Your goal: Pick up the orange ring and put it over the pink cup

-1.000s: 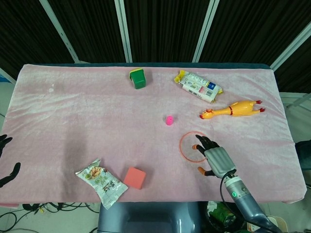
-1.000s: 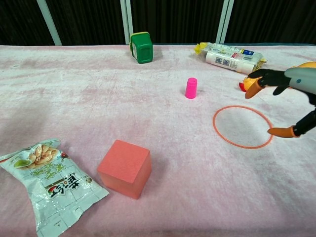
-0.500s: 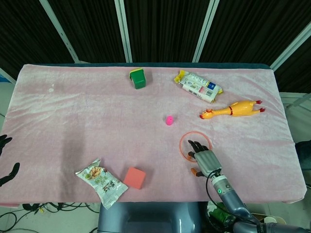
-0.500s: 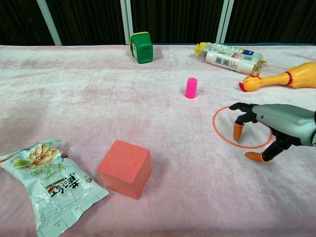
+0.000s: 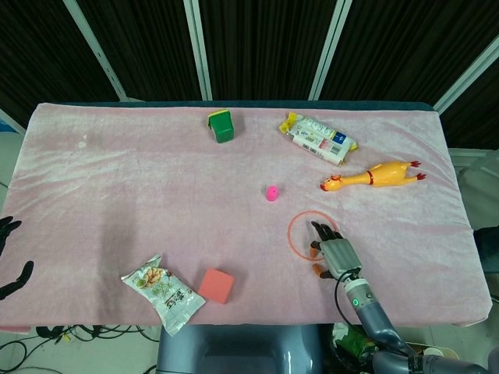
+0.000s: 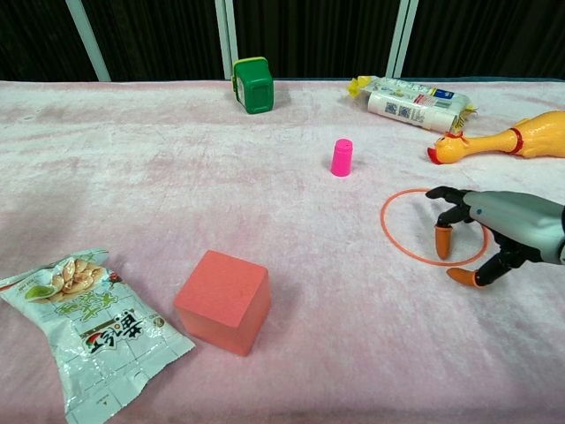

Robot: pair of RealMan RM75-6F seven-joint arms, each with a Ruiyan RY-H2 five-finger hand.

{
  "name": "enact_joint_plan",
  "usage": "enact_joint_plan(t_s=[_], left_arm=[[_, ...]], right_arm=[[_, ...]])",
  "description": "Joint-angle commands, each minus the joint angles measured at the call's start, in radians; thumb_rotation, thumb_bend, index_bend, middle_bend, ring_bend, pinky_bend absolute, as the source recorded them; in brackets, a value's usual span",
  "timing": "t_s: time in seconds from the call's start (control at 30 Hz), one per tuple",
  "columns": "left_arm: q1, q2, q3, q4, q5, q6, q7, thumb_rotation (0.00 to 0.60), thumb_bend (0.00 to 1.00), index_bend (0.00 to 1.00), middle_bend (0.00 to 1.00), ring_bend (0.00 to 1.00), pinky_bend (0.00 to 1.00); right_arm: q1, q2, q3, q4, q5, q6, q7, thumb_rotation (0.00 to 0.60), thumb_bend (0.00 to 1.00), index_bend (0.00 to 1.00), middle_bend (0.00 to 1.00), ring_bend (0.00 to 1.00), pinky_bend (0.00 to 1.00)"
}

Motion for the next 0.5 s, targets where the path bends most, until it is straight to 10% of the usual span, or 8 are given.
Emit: enact_joint_plan(t_s=[0.03,0.5], left_arm=[[0.0,-0.001,-0.002,0.0,-0.001,-0.002,0.003,0.6,0.33,0.18,0.12,0.0,0.0],[0.001,-0.002,-0.007,0.0,-0.005,-0.013,0.008,0.6,0.33,0.19,0.12,0.0,0.0]], right_arm=[[0.001,-0.002,0.003,0.008,-0.002,-0.004,0.01,0.6,0.28,0.54,0.0,0.0,0.18],[0.005,-0.016,0.005,0.045,0.0,-0.029,0.031,0.6,0.29,0.55,0.0,0.0,0.18]])
